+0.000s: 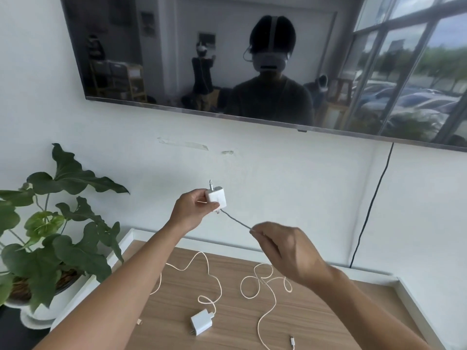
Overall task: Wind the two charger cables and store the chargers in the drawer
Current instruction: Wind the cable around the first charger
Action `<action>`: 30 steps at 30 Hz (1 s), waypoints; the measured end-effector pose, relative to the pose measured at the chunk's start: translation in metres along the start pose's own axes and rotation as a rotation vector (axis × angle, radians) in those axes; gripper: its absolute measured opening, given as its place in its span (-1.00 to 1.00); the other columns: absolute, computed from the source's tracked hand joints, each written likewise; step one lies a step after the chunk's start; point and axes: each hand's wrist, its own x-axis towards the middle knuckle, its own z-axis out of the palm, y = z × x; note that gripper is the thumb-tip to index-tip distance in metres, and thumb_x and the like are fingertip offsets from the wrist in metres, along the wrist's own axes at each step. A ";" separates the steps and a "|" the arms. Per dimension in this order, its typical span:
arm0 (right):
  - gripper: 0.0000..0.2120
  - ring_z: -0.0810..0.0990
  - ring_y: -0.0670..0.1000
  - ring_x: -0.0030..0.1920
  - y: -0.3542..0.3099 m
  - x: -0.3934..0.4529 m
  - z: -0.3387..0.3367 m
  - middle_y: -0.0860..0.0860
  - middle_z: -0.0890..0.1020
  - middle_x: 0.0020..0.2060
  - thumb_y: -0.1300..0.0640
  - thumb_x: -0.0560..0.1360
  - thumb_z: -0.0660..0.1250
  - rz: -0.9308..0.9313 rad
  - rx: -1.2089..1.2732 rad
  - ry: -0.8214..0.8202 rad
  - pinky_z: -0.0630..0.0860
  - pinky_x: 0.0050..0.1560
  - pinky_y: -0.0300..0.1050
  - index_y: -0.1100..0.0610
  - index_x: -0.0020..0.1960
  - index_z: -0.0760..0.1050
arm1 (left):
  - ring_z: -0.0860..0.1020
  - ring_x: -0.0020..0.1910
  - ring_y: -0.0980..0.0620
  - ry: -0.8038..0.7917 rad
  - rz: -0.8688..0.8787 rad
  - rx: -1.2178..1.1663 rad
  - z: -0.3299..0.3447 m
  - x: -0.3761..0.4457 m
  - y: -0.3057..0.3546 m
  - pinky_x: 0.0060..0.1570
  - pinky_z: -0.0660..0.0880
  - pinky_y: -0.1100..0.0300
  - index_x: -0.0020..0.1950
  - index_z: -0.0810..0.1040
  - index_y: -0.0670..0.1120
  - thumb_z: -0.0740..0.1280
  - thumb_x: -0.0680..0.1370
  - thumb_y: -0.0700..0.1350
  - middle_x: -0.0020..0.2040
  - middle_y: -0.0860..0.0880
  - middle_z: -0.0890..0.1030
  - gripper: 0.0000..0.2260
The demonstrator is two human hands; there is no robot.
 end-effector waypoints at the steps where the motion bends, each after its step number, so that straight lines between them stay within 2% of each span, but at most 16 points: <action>1: -0.90 0.43 -0.09 -0.35 -0.002 0.009 -0.004 -0.18 0.59 -0.24 0.10 0.66 0.29 -0.026 -0.003 0.005 0.53 -0.31 -0.09 0.07 0.08 0.59 | 0.73 -0.02 0.09 -0.025 0.015 0.072 0.001 -0.002 -0.001 0.08 0.61 0.11 0.01 0.69 0.12 0.55 0.48 -0.13 -0.04 0.09 0.77 -0.81; 3: -0.85 0.64 0.03 -0.22 -0.004 0.026 -0.014 -0.09 0.71 -0.09 0.08 0.67 0.27 -0.067 -0.013 0.019 0.60 -0.21 -0.03 0.08 0.10 0.60 | 0.71 -0.07 0.19 -0.110 0.045 0.200 0.007 -0.009 0.003 -0.15 0.52 0.26 0.06 0.69 0.12 0.52 0.49 -0.08 -0.06 0.13 0.77 -0.81; 5: -0.83 0.71 0.06 -0.09 -0.003 0.043 -0.022 -0.07 0.73 -0.01 0.09 0.67 0.26 -0.095 -0.036 0.044 0.63 -0.15 0.00 0.09 0.12 0.61 | 0.69 -0.14 0.22 -0.197 0.073 0.286 0.013 -0.017 0.009 -0.31 0.41 0.36 0.09 0.68 0.14 0.51 0.48 -0.04 -0.11 0.14 0.76 -0.80; 6: -0.83 0.71 0.05 -0.06 -0.003 0.050 -0.026 -0.07 0.73 0.01 0.09 0.66 0.27 -0.101 -0.054 0.053 0.63 -0.13 0.01 0.09 0.12 0.62 | 0.69 -0.16 0.19 -0.229 0.087 0.313 0.016 -0.020 0.012 -0.33 0.41 0.33 0.09 0.68 0.14 0.51 0.48 -0.02 -0.12 0.13 0.76 -0.80; 8: -0.83 0.72 0.04 -0.04 0.000 0.063 -0.033 -0.08 0.74 0.02 0.10 0.66 0.28 -0.097 -0.085 0.085 0.64 -0.10 0.00 0.09 0.12 0.63 | 0.70 -0.16 0.14 -0.278 0.111 0.325 0.021 -0.028 0.016 -0.22 0.48 0.21 0.09 0.68 0.10 0.51 0.49 -0.05 -0.12 0.09 0.77 -0.81; 11: -0.83 0.71 -0.01 -0.08 0.010 0.076 -0.041 -0.13 0.75 -0.02 0.08 0.66 0.29 -0.029 -0.083 0.123 0.63 -0.07 0.00 0.08 0.11 0.65 | 0.71 -0.11 0.18 -0.403 0.116 0.230 0.027 -0.038 0.021 0.01 0.56 0.15 0.14 0.69 0.01 0.53 0.51 -0.15 -0.09 0.04 0.78 -0.79; 13: -0.86 0.62 -0.13 -0.28 0.020 0.079 -0.045 -0.26 0.68 -0.24 0.07 0.65 0.31 0.051 -0.046 0.109 0.57 -0.17 -0.08 0.06 0.12 0.62 | 0.69 -0.10 0.17 -0.494 0.098 0.113 0.031 -0.047 0.025 0.07 0.58 0.19 0.18 0.69 -0.02 0.53 0.52 -0.21 -0.08 0.02 0.76 -0.75; 15: -0.91 0.43 -0.09 -0.44 0.033 0.079 -0.049 -0.18 0.49 -0.47 0.07 0.62 0.35 0.143 0.013 0.093 0.42 -0.30 -0.14 0.02 0.11 0.54 | 0.68 -0.09 0.19 -0.537 0.095 0.030 0.034 -0.056 0.030 0.04 0.58 0.30 0.24 0.67 -0.11 0.52 0.52 -0.27 -0.03 -0.03 0.74 -0.70; 16: -0.91 0.37 -0.06 -0.46 0.039 0.077 -0.050 -0.12 0.42 -0.49 0.05 0.61 0.37 0.194 0.047 0.084 0.37 -0.33 -0.15 0.01 0.08 0.49 | 0.69 -0.06 0.17 -0.550 0.100 -0.011 0.035 -0.059 0.033 0.07 0.58 0.30 0.28 0.66 -0.13 0.53 0.52 -0.27 0.02 -0.07 0.74 -0.67; 19: -0.85 0.34 -0.09 -0.47 0.050 0.073 -0.050 0.04 0.43 -0.47 0.02 0.58 0.41 0.331 0.174 0.024 0.33 -0.38 -0.22 0.06 -0.04 0.48 | 0.69 0.11 0.00 -0.598 0.103 -0.199 0.037 -0.065 0.044 0.25 0.59 0.09 0.30 0.65 -0.11 0.54 0.50 -0.23 0.17 -0.17 0.73 -0.63; 21: -0.85 0.39 -0.14 -0.47 0.053 0.067 -0.045 0.11 0.56 -0.43 0.03 0.57 0.43 0.410 0.285 -0.029 0.33 -0.38 -0.29 0.09 -0.08 0.54 | 0.67 0.12 -0.04 -0.607 0.103 -0.307 0.038 -0.066 0.053 0.21 0.60 0.09 0.29 0.64 -0.12 0.53 0.49 -0.25 0.14 -0.15 0.72 -0.63; 25: -0.85 0.44 0.03 -0.31 0.059 0.053 -0.032 -0.05 0.64 -0.39 0.05 0.59 0.40 0.463 0.436 -0.063 0.37 -0.25 -0.06 0.08 -0.13 0.59 | 0.68 0.03 0.03 -0.529 0.113 -0.428 0.035 -0.069 0.069 0.04 0.59 0.20 0.31 0.62 -0.18 0.47 0.53 -0.27 0.08 -0.09 0.73 -0.66; 28: -0.80 0.38 -0.03 -0.38 0.055 0.044 -0.027 -0.08 0.63 -0.39 0.03 0.61 0.37 0.506 0.433 -0.066 0.32 -0.35 -0.16 0.04 -0.17 0.61 | 0.67 0.05 0.00 -0.455 0.120 -0.479 0.032 -0.064 0.070 0.10 0.63 0.12 0.23 0.70 -0.04 0.53 0.49 -0.17 0.11 -0.13 0.74 -0.70; 30: -0.81 0.35 -0.10 -0.43 0.052 0.037 -0.023 -0.10 0.62 -0.39 -0.01 0.61 0.37 0.522 0.405 -0.080 0.32 -0.40 -0.25 -0.01 -0.15 0.65 | 0.67 0.08 -0.04 -0.396 0.103 -0.500 0.030 -0.061 0.070 0.14 0.64 0.09 0.21 0.71 -0.05 0.56 0.47 -0.12 0.13 -0.17 0.74 -0.68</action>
